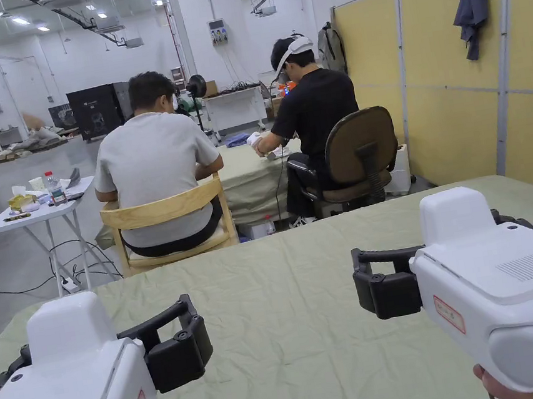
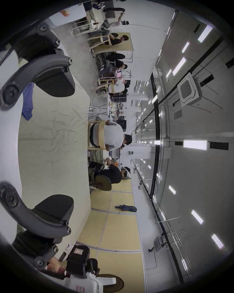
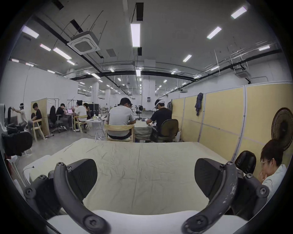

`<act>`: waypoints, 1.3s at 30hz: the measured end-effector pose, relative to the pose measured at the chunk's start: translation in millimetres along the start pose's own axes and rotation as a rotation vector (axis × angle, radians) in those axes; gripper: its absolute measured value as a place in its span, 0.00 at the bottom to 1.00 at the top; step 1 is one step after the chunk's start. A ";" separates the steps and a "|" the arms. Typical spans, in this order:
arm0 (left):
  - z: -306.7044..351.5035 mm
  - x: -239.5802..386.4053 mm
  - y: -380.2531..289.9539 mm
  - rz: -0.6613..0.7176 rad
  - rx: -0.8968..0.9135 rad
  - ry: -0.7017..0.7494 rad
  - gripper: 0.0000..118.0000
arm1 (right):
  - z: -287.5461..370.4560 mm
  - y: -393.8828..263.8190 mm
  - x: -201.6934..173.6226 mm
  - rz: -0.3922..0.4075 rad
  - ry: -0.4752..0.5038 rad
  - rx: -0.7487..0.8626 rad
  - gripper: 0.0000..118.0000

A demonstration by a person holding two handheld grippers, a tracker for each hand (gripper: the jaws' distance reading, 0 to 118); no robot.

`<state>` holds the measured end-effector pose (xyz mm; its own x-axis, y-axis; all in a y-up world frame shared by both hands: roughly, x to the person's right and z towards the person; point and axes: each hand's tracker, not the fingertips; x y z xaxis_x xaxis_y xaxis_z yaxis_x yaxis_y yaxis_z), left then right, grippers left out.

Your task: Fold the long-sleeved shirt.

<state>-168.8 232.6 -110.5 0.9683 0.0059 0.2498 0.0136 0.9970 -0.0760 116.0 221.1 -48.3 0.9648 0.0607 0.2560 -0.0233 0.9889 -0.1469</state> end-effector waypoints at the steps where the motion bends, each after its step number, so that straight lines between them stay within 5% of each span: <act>1: -0.3 -0.6 -0.1 0.001 -0.003 -0.002 1.00 | -1.5 -0.4 -2.2 0.008 -0.006 -0.008 1.00; 6: -1.5 -2.6 -1.9 0.004 -0.015 0.004 1.00 | -2.8 -10.4 -11.5 0.048 0.009 0.005 1.00; 13: -1.4 1.4 -6.5 -0.041 -0.022 0.021 1.00 | -1.9 -13.0 0.2 -0.147 0.215 -0.056 1.00; 18: -0.6 1.8 -9.6 -0.057 -0.017 0.023 1.00 | 0.8 -7.9 4.8 -0.135 0.067 -0.043 1.00; 23: -0.2 1.5 -9.6 -0.043 -0.017 0.016 1.00 | 0.3 -8.3 0.3 -0.040 -0.061 0.002 1.00; 39: 0.7 5.8 -12.6 -0.062 -0.017 0.012 1.00 | 0.5 -13.3 0.4 -0.022 -0.016 -0.018 1.00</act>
<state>-163.6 220.1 -107.4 0.9683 -0.0573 0.2429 0.0781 0.9940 -0.0769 116.6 208.0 -45.8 0.9606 0.0415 0.2748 0.0025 0.9875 -0.1579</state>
